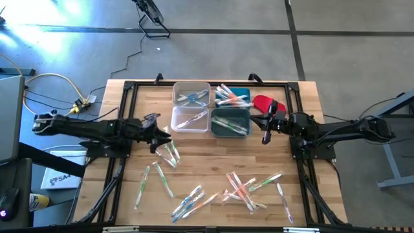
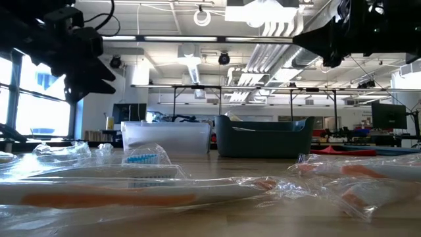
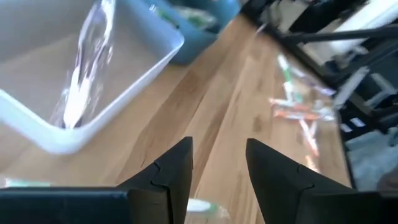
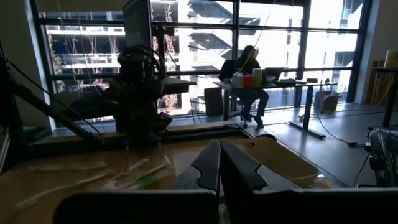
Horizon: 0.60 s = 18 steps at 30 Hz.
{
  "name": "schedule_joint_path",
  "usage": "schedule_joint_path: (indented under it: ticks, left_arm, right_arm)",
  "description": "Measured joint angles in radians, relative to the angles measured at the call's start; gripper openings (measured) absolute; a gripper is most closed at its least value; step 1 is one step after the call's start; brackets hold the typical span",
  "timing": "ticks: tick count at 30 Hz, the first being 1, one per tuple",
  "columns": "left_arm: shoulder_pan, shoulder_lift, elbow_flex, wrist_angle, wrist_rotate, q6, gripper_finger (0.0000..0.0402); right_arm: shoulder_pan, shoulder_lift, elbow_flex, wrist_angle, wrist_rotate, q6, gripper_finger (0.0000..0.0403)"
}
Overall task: Pick & Place Toothbrushes
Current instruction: Put the green toothbrush into the green bin
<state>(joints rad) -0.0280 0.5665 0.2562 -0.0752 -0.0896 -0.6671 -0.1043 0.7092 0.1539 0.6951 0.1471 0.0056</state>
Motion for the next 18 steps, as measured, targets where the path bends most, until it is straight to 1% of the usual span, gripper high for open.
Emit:
schedule_joint_path:
  ticks: [4,7,9,12,14,18]
  left_arm:
    - [-0.05,0.123,0.095,-0.092,-0.051,-0.061,0.0148]
    - [-0.076,0.22,0.209,-0.267,-0.05,-0.131,0.0148]
    - [-0.094,0.283,0.3,-0.445,-0.042,-0.203,0.0148]
    - [-0.123,0.387,0.432,-0.705,0.01,-0.328,0.0148]
    - [-0.145,0.45,0.507,-0.844,0.06,-0.399,0.0148]
    - [-0.204,0.552,0.607,-0.975,0.134,-0.484,0.0148]
  right_arm:
    - [0.0,0.011,0.0,-0.001,0.0,-0.001,0.0003]
    - [0.0,0.018,0.0,-0.003,0.0,-0.003,0.0003]
    - [0.0,0.018,0.0,-0.002,0.0,-0.003,0.0003]
    - [0.0,0.018,0.0,-0.003,0.0,-0.003,0.0003]
    - [0.0,0.018,0.0,-0.003,0.0,-0.002,0.0003]
    - [0.0,0.018,0.0,-0.003,0.0,-0.003,0.0003]
